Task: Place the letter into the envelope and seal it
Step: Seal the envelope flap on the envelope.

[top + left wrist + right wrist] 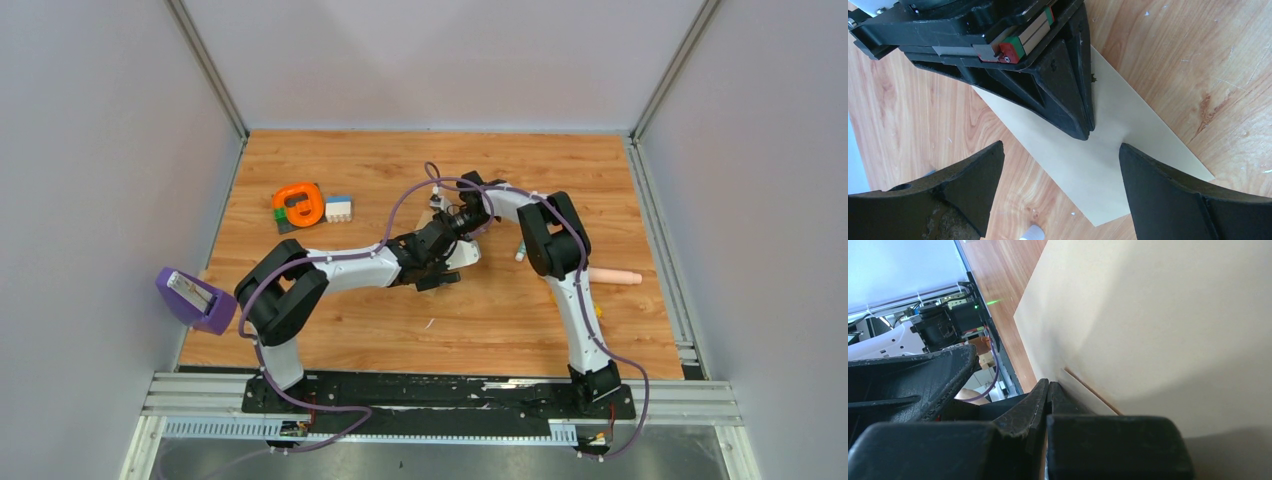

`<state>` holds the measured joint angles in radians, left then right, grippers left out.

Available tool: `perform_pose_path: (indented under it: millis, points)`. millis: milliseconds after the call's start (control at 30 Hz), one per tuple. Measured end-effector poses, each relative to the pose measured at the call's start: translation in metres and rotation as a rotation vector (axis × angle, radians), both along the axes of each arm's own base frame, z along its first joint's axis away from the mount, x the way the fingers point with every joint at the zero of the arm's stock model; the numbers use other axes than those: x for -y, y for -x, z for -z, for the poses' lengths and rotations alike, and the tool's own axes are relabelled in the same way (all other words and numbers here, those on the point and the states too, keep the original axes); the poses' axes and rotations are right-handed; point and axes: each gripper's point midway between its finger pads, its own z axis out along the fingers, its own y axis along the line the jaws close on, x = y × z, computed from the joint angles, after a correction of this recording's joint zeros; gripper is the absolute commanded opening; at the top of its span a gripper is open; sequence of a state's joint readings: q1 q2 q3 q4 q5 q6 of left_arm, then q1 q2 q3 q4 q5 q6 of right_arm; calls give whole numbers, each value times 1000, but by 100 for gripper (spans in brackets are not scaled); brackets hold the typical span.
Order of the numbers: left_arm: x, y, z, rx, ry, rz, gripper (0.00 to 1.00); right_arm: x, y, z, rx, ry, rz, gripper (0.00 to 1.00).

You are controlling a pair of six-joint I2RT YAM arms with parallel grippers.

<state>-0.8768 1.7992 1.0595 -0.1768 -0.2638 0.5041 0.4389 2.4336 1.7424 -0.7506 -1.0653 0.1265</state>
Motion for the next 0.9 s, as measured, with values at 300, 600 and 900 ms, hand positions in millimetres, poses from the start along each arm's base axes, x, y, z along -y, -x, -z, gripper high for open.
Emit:
perform_pose_path:
  millis: [300, 600, 900]
  points:
    - [2, -4, -1, 17, 10, -6, 93, 18, -23, -1, -2, 12, 56, 0]
    - [2, -4, -1, 18, 9, -7, 93, 51, -57, -1, 19, 30, 151, 0]
    - [1, -6, -3, 24, 5, -14, 100, 56, -63, 0, 30, 50, 167, 0]
